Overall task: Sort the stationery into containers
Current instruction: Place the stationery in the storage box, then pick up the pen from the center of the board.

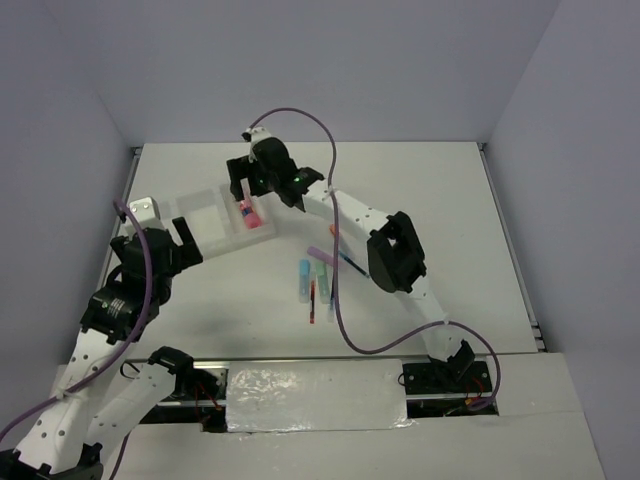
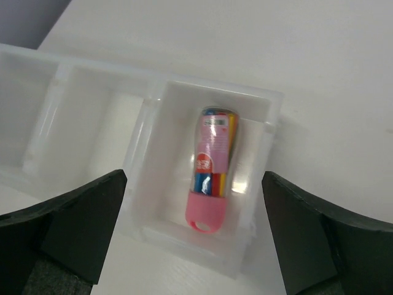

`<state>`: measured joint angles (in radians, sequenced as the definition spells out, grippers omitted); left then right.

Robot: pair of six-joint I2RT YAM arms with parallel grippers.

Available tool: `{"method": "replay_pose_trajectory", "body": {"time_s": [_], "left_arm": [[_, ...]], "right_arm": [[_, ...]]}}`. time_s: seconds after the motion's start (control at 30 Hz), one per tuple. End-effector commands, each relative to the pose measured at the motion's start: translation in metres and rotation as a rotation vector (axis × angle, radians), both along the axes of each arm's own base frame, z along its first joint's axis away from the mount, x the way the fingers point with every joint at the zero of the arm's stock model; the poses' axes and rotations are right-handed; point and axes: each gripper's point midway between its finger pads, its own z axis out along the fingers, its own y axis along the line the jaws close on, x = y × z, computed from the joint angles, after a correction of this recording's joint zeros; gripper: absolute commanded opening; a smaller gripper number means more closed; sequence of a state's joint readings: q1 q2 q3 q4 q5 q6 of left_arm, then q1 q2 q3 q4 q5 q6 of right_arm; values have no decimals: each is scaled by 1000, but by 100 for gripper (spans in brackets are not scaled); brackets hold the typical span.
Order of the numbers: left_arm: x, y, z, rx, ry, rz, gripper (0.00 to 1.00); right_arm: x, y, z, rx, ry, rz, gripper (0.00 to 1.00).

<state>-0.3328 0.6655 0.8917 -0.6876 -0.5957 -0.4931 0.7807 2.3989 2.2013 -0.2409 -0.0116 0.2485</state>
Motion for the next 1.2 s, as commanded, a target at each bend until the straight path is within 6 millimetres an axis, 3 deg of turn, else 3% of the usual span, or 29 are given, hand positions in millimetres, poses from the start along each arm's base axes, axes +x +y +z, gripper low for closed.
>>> {"method": "replay_pose_trajectory", "body": {"time_s": [0.0, 0.03, 0.07, 0.1, 0.13, 0.17, 0.2, 0.23, 0.33, 0.53, 0.67, 0.97, 1.03, 1.17], "left_arm": [[5, -2, 5, 11, -17, -16, 99], [5, -2, 5, 11, -15, -18, 99], [6, -3, 3, 13, -9, -20, 99], [6, -3, 2, 13, -2, -19, 99], [7, -4, 2, 15, 2, -23, 99], [9, -7, -1, 15, 14, -38, 99], [10, -8, -2, 15, 19, -46, 99], [11, -9, -4, 18, 31, -47, 99], [12, -10, -9, 23, 50, -50, 99], [17, -12, -19, 36, 93, -56, 99], [17, -11, -22, 42, 108, -44, 99], [20, -17, -26, 39, 123, -75, 99], [20, -17, -25, 38, 118, -77, 99], [19, -17, -24, 34, 110, -76, 99]], "right_arm": [[1, -67, 154, 46, -201, -186, 100], [-5, -90, 124, -42, -133, -214, 100], [-9, -108, 119, -74, -106, -233, 100], [-11, -136, 127, -88, -87, -260, 99], [-22, -158, 86, -188, 3, -265, 94], [-27, -173, 71, -235, 28, -267, 88], [-33, -189, 72, -249, 32, -280, 81], [-39, -213, 37, -314, 92, -297, 69], [-54, -242, -1, -376, 142, -257, 60], [-59, -244, -63, -449, 242, -175, 54], [-56, -245, -90, -457, 297, -190, 53], [-74, -246, -135, -479, 416, -170, 51], [-79, -250, -148, -504, 453, -173, 48], [-77, -261, -154, -522, 479, -215, 39]]}}
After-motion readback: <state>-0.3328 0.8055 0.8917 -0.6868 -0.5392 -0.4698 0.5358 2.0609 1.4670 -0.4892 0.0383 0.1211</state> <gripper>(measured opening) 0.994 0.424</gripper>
